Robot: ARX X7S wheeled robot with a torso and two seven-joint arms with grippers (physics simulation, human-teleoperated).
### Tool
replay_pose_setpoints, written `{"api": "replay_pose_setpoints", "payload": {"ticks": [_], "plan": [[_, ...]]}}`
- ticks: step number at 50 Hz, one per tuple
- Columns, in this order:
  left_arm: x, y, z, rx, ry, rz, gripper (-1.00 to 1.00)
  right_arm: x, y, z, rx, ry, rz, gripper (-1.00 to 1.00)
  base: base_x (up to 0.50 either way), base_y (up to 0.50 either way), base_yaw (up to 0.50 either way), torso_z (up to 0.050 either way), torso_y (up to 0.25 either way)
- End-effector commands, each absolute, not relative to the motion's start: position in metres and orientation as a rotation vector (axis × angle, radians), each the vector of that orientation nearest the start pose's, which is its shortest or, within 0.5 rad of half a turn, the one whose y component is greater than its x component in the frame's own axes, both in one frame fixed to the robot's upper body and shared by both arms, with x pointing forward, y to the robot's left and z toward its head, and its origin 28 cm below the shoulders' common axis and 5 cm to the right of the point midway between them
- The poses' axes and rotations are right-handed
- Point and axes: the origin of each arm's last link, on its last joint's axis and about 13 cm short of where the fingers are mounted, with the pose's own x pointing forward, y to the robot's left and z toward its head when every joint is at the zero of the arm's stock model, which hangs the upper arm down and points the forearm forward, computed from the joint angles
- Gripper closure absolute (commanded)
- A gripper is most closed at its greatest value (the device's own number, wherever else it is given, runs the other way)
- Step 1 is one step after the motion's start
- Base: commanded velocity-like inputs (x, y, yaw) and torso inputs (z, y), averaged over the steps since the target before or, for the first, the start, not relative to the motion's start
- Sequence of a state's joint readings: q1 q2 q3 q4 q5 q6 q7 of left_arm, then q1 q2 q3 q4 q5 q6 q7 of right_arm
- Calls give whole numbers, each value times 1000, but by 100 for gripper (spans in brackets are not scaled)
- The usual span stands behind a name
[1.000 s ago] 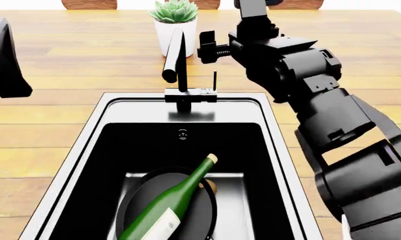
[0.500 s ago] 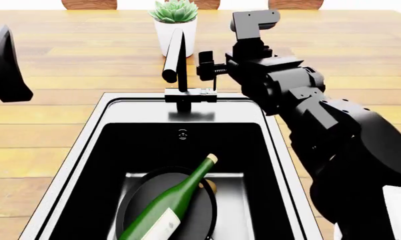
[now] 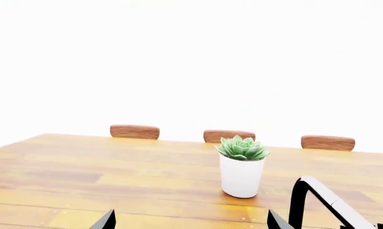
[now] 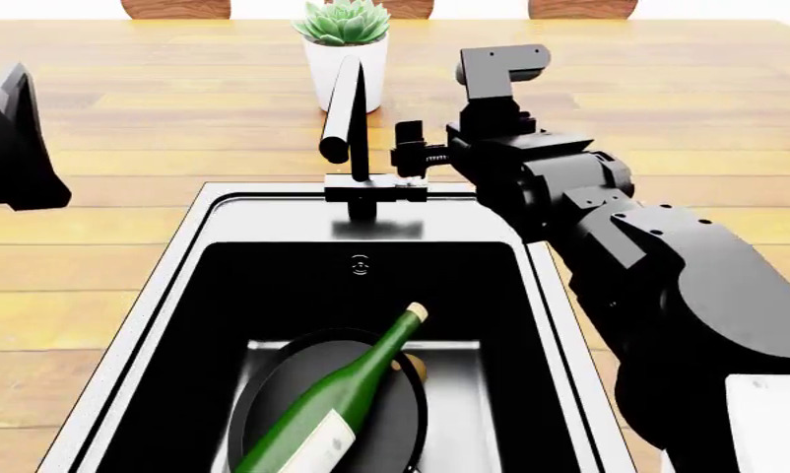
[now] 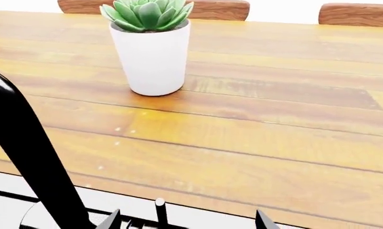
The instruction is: Pick the pan and bottle and place them in the sink. Then turn on the water.
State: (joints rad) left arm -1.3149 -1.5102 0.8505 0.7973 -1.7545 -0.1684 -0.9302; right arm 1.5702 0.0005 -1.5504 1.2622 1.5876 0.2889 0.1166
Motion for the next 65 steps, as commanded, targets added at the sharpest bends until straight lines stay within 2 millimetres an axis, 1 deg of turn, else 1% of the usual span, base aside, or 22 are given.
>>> {"api": "replay_pose_setpoints", "payload": {"ticks": [1,21,31,41,48,65], "plan": [[155,287,317,-50,-215,60,-100,426,-51,236,-21,299,183,-100,0,0,0,0,0],[154,291,323,-74,-266,86,-100,428,-50,251,-28,257,181,-100,0,0,0,0,0],[153,292,325,-80,-275,80,-100,428,-49,254,-32,249,190,-100,0,0,0,0,0],[154,293,323,-83,-278,88,-100,428,-49,252,-33,253,190,-100,0,0,0,0,-232],[155,293,322,-99,-269,91,-100,428,-49,252,-35,255,189,-100,0,0,0,0,-9],[156,292,318,-91,-262,85,-100,430,-63,254,20,250,119,-100,0,0,0,0,0]]}}
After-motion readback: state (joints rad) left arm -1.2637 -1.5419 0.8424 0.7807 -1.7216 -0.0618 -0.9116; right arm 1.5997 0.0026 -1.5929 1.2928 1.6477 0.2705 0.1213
